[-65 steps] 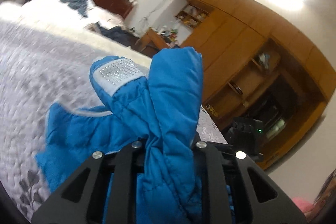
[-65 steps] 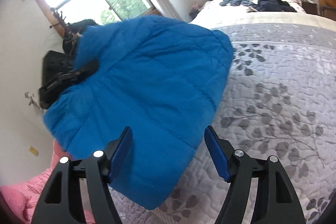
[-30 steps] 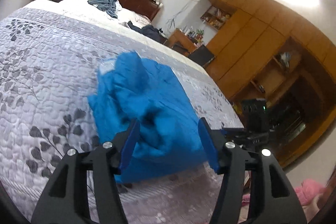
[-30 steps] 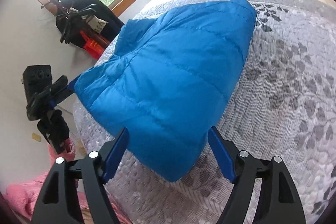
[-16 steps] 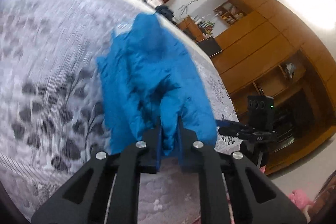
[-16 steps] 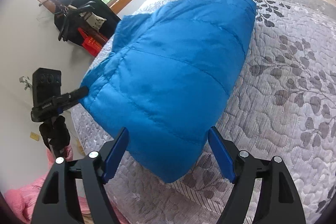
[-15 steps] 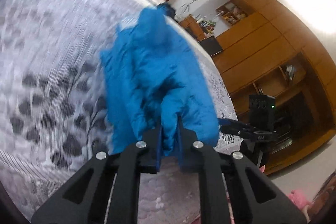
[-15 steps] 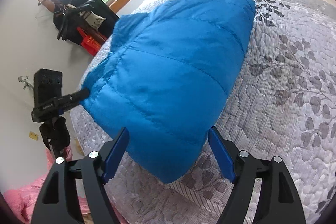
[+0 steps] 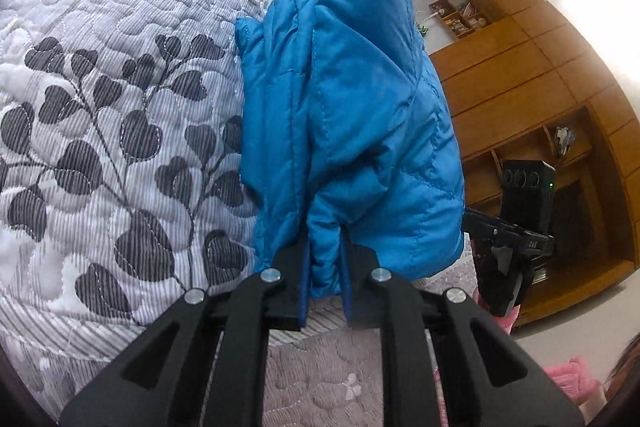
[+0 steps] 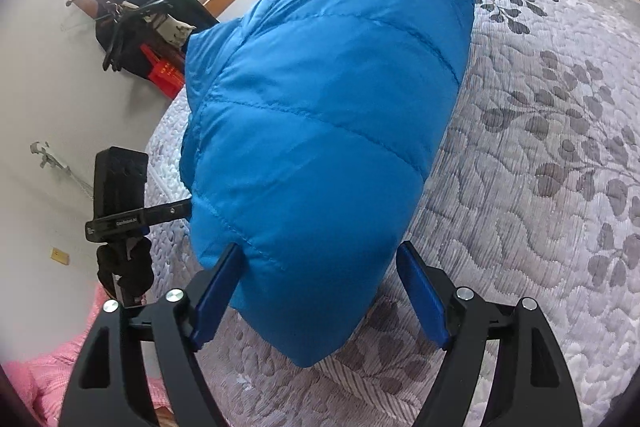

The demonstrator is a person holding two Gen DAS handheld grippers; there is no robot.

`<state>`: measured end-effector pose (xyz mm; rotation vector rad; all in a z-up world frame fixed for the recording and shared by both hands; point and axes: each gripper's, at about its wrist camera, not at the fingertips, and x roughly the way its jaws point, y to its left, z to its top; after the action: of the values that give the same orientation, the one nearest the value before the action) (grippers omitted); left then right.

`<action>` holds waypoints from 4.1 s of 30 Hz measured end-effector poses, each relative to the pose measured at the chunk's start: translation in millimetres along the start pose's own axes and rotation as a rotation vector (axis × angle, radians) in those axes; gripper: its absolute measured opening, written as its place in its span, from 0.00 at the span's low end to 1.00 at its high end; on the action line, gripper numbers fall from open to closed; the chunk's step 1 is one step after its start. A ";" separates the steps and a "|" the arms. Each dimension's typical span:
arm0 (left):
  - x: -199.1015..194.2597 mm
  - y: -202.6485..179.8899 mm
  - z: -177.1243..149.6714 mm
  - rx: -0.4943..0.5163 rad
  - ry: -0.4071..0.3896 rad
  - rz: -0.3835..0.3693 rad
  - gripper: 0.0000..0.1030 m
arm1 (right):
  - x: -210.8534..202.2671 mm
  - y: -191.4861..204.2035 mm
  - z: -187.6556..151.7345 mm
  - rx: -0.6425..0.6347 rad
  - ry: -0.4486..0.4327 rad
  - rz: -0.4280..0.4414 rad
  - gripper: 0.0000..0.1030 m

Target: Fold large clothes

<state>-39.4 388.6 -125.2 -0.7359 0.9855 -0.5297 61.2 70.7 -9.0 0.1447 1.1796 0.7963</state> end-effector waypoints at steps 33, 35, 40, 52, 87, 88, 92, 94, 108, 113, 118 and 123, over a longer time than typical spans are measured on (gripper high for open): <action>2.8 -60.0 110.4 0.199 -0.040 0.218 0.72 | -13.0 -59.2 46.3 0.145 -0.103 0.194 0.93; 6.5 -53.7 112.8 0.185 -0.031 0.199 0.76 | -8.3 -62.0 50.3 0.153 -0.097 0.206 0.94; 21.6 -29.1 118.0 0.138 0.012 0.118 0.87 | 7.1 -68.5 53.3 0.181 -0.072 0.258 0.94; 54.2 2.0 118.9 0.076 0.064 -0.118 0.98 | 45.8 -80.5 59.4 0.232 -0.023 0.392 0.97; 229.9 -142.9 136.7 0.190 0.102 -0.229 0.57 | -107.4 -149.4 77.3 0.162 -0.180 0.137 0.57; 236.8 -140.3 136.4 0.195 0.104 -0.212 0.57 | -102.8 -158.8 77.2 0.184 -0.171 0.136 0.57; 257.9 -134.8 139.4 0.202 0.108 -0.209 0.58 | -79.2 -194.3 69.3 0.278 -0.154 0.192 0.61; 258.5 -133.7 137.9 0.242 0.100 -0.202 0.59 | -74.5 -198.8 63.7 0.279 -0.170 0.212 0.64; 192.2 -152.6 123.0 0.271 -0.026 -0.031 0.70 | -122.9 -180.1 11.9 0.263 -0.212 -0.021 0.85; 145.9 -195.2 104.9 0.377 -0.137 -0.004 0.76 | -134.6 -158.7 -7.0 0.250 -0.202 -0.070 0.85; 150.7 -228.9 68.7 0.476 -0.108 0.046 0.77 | -132.1 -143.3 -22.4 0.242 -0.192 -0.105 0.85; 165.9 -205.7 52.9 0.458 -0.058 0.163 0.75 | -121.3 -141.0 -32.5 0.247 -0.171 -0.104 0.85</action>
<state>69.0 156.5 -41.6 -0.2583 0.8203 -0.5615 82.7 -116.6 1.2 0.3454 1.1101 0.5340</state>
